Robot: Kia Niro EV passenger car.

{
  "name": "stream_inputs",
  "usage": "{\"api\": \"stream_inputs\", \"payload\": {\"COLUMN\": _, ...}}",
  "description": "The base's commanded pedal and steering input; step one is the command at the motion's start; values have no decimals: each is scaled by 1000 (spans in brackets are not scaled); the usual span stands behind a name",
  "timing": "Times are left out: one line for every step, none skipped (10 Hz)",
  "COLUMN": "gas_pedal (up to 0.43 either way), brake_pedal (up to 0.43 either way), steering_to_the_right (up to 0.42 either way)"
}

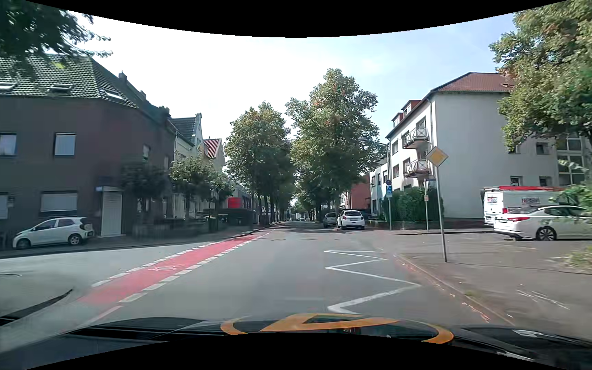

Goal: Follow the waypoints while adhering to traffic rules and regulations

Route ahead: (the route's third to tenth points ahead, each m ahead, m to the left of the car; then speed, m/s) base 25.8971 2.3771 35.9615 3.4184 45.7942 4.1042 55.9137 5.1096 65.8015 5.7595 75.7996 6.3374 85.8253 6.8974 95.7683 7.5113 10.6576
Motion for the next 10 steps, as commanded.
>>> {"api": "stream_inputs", "payload": {"gas_pedal": 110, "brake_pedal": 0, "steering_to_the_right": -6}}
{"api": "stream_inputs", "payload": {"gas_pedal": 110, "brake_pedal": 0, "steering_to_the_right": -6}}
{"api": "stream_inputs", "payload": {"gas_pedal": 110, "brake_pedal": 0, "steering_to_the_right": -8}}
{"api": "stream_inputs", "payload": {"gas_pedal": 110, "brake_pedal": 0, "steering_to_the_right": -10}}
{"api": "stream_inputs", "payload": {"gas_pedal": 110, "brake_pedal": 0, "steering_to_the_right": -11}}
{"api": "stream_inputs", "payload": {"gas_pedal": 110, "brake_pedal": 0, "steering_to_the_right": -12}}
{"api": "stream_inputs", "payload": {"gas_pedal": 110, "brake_pedal": 0, "steering_to_the_right": -12}}
{"api": "stream_inputs", "payload": {"gas_pedal": 110, "brake_pedal": 0, "steering_to_the_right": -12}}
{"api": "stream_inputs", "payload": {"gas_pedal": 98, "brake_pedal": 0, "steering_to_the_right": -12}}
{"api": "stream_inputs", "payload": {"gas_pedal": 98, "brake_pedal": 0, "steering_to_the_right": -13}}
